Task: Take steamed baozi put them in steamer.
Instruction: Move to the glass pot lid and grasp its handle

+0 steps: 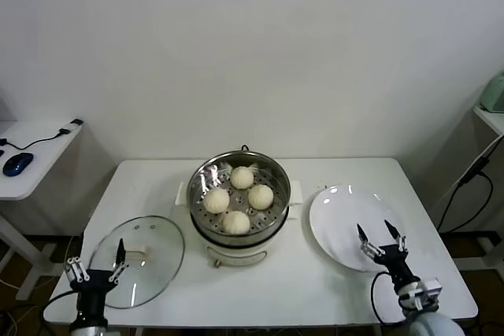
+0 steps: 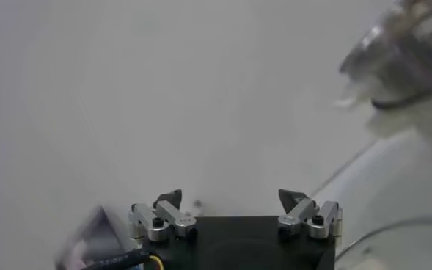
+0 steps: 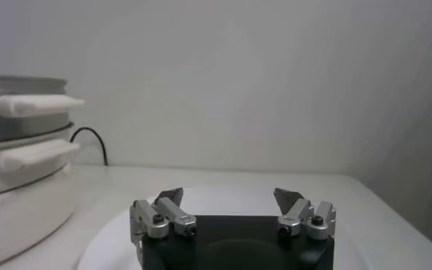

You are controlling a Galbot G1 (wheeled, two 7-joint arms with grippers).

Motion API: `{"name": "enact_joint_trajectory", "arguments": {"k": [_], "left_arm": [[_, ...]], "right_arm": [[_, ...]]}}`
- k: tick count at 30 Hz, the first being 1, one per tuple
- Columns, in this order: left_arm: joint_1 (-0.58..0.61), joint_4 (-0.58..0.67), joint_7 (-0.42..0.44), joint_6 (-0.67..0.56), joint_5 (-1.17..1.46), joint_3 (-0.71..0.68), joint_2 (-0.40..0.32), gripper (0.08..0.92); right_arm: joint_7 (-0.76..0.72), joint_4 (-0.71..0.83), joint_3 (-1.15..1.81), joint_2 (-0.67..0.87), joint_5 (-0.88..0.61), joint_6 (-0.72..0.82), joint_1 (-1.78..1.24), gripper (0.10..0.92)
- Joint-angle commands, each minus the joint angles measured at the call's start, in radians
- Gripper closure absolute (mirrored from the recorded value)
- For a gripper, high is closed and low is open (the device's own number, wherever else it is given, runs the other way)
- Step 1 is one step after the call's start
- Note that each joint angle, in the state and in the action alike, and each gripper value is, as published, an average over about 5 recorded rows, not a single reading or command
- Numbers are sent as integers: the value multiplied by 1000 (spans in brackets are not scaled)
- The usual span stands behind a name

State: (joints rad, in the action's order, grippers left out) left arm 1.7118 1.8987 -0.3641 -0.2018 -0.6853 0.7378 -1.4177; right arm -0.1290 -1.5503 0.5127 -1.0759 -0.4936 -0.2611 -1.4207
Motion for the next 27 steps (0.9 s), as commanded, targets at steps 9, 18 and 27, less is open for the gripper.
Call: {"name": "enact_joint_trajectory", "arguments": {"k": [9, 18, 27], "left_arm": [[-38, -257, -120, -73, -582, 53, 89, 177], [-110, -301, -59, -54, -610, 40, 88, 177], [-179, -341, -6, -11, -625, 25, 83, 177]], "right_arm": [[23, -16, 24, -79, 23, -66, -98, 203], [25, -41, 41, -79, 22, -63, -113, 203], [29, -69, 57, -85, 21, -63, -132, 203]]}}
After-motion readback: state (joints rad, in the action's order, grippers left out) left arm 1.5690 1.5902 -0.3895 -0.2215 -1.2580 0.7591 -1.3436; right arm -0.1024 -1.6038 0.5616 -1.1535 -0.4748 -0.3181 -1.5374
